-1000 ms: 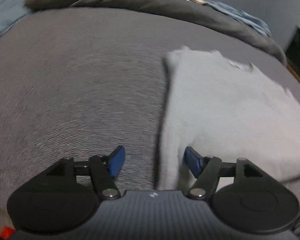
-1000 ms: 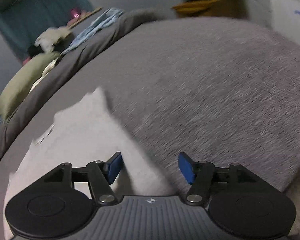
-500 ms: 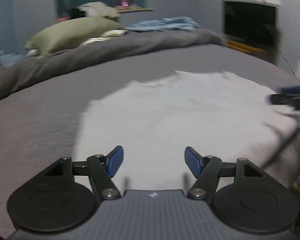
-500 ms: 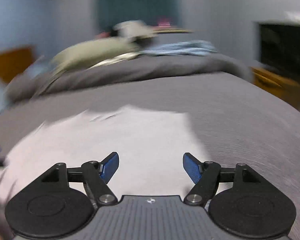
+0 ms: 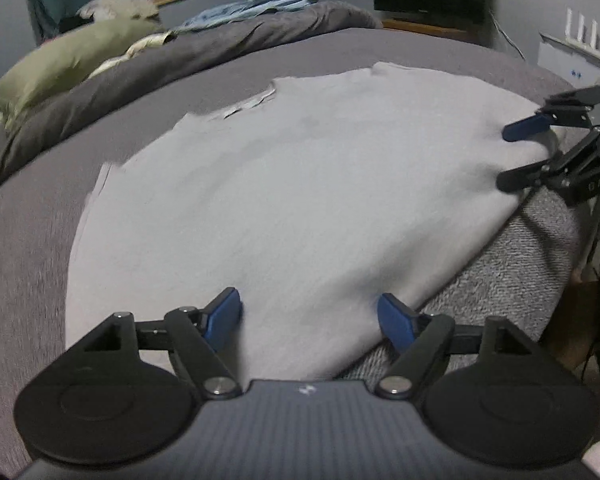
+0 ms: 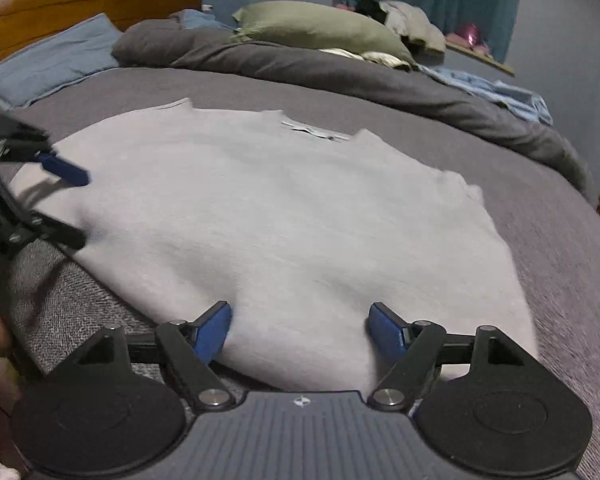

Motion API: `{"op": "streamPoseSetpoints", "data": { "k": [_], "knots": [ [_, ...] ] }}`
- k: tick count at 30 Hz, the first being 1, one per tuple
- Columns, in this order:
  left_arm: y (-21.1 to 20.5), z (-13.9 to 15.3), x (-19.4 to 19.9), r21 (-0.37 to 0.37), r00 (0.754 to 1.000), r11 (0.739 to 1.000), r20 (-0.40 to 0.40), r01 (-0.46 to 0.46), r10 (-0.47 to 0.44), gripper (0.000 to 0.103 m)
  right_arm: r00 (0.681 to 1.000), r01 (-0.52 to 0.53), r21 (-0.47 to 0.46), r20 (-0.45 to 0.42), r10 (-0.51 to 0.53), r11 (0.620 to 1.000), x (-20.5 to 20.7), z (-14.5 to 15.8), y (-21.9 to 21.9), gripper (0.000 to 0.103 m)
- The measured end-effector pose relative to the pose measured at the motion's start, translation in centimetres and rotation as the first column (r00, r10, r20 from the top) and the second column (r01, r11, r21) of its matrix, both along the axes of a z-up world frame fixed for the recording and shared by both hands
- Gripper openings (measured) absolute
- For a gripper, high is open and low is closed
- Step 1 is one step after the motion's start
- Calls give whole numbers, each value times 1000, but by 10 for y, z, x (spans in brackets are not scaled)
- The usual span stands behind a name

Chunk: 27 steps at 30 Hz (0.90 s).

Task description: Fold small clothes

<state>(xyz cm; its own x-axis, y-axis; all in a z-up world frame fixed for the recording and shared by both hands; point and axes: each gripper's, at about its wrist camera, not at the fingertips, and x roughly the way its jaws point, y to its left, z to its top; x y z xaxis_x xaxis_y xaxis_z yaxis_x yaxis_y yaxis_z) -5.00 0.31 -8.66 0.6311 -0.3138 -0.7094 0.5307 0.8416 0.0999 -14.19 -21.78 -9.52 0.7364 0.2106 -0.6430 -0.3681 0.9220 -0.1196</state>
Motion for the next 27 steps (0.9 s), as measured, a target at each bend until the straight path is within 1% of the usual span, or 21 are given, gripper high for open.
{"op": "streamPoseSetpoints", "data": {
  "k": [3,5,6,8,9,10,11,12,13,14,15,16,17,18,19,22,24,27],
  "knots": [
    [13,0,-2,-8,999,1000,-32,-3,2,77,999,32,15,-37,-32,999,5,3,-12,78],
    [19,1,-2,-24,999,1000,-54,-6,4,78,995,57,7,-82,-57,998,20,3,-17,79],
    [20,2,-1,-30,998,1000,-63,-7,5,78,991,72,10,-110,-70,997,18,5,-18,80],
    [21,7,1,-43,998,999,-68,-14,11,78,983,110,3,-151,-109,994,16,16,-21,78],
    [19,14,1,-55,998,998,-56,-18,15,78,975,156,2,-158,-153,988,14,25,-25,77],
    [17,21,2,-77,1000,997,-24,-16,14,78,967,205,20,-160,-199,979,15,36,-28,77],
    [15,29,1,-103,1000,995,19,-5,8,78,955,259,75,-167,-244,963,11,45,-36,81],
    [12,36,1,-126,999,992,52,2,5,79,938,323,152,-184,-295,934,3,53,-45,86],
    [9,40,3,-140,998,990,59,-3,11,80,918,382,224,-204,-340,897,-4,57,-52,88],
    [6,41,6,-152,999,988,46,-14,21,83,892,445,306,-232,-388,842,-13,59,-60,88],
    [3,42,12,-166,999,986,22,-26,30,83,869,492,365,-265,-418,790,-21,58,-67,88],
    [-1,41,18,-185,999,982,-3,-36,36,83,844,534,412,-309,-439,738,-23,53,-72,88],
    [-5,40,22,-198,999,979,-18,-42,39,83,817,576,431,-342,-465,695,-27,46,-75,88],
    [-9,39,27,-200,999,979,-32,-45,40,83,793,608,426,-359,-491,670,-27,40,-78,88],
    [-15,37,33,-186,998,981,-46,-50,42,83,781,624,417,-366,-506,661,-22,32,-76,88],
    [-34,29,45,-113,991,990,-106,-88,76,83,745,666,379,-374,-552,642,-16,18,-78,88],
    [-38,25,51,-105,987,988,-126,-113,99,87,726,687,395,-393,-564,610,-14,12,-84,88],
    [-42,21,56,-113,985,986,-133,-121,106,91,712,701,426,-383,-588,572,-11,9,-94,88]
  ]
}}
